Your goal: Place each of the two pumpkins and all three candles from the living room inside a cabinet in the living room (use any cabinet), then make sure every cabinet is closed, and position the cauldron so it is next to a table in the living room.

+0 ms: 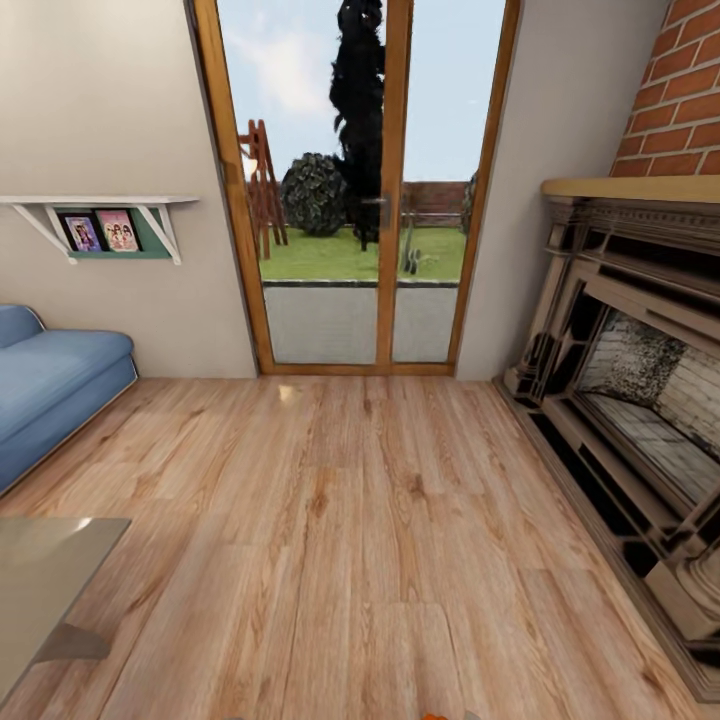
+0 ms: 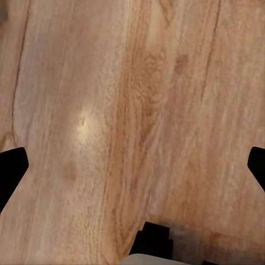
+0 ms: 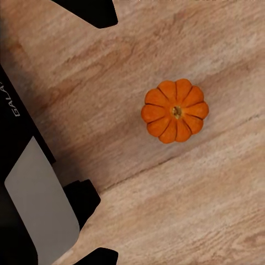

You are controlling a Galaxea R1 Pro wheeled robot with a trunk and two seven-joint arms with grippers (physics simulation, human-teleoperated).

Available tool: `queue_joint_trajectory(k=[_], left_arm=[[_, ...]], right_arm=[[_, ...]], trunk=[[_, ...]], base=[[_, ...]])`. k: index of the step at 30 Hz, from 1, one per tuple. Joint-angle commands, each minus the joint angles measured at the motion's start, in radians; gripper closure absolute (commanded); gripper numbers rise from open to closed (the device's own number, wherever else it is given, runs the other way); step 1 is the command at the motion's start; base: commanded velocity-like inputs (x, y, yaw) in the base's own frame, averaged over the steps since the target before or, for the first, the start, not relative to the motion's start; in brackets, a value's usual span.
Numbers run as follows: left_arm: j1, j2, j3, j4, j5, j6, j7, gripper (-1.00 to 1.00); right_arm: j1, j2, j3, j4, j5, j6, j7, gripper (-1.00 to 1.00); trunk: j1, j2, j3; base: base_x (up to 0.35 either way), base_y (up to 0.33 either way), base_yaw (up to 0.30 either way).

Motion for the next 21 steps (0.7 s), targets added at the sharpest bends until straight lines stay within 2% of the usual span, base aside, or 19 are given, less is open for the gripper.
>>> queue_joint_trajectory(k=[1, 15, 17, 18, 19, 21], left_arm=[[0.000, -0.001, 0.006, -0.002, -0.010, 0.006, 0.000, -1.00], [0.000, -0.003, 0.009, -0.016, -0.002, -0.001, -0.003, -1.00], [0.000, -0.003, 0.012, -0.057, 0.002, 0.008, -0.004, -1.00], [0.000, -0.004, 0.015, -0.104, 0.005, 0.024, -0.004, -1.00], [0.000, -0.004, 0.016, -0.137, 0.007, 0.047, -0.005, -1.00], [0.000, -0.006, 0.018, -0.207, 0.011, 0.133, -0.005, -1.00]], right_arm=[[-0.001, -0.001, 0.008, -0.001, -0.008, -0.001, -0.006, -1.00], [-0.001, -0.004, 0.007, -0.001, -0.007, -0.001, -0.006, -1.00], [-0.001, -0.004, 0.007, -0.001, -0.007, -0.002, -0.006, -1.00], [-0.001, -0.005, 0.007, -0.001, -0.007, -0.002, -0.006, -1.00], [-0.001, -0.006, 0.007, -0.001, -0.007, -0.002, -0.006, -1.00], [-0.001, -0.009, 0.006, -0.001, -0.007, -0.003, -0.007, -1.00]], trunk=[[0.000, 0.000, -0.001], [0.000, 0.000, -0.001], [0.000, 0.000, -0.001], [0.000, 0.000, -0.001], [0.000, 0.000, -0.001], [0.000, 0.000, -0.001]], base=[[0.003, -0.022, 0.000], [0.015, 0.039, 0.000], [0.001, 0.001, 0.000], [0.000, 0.000, 0.000], [0.000, 0.000, 0.000], [0.000, 0.000, 0.000]])
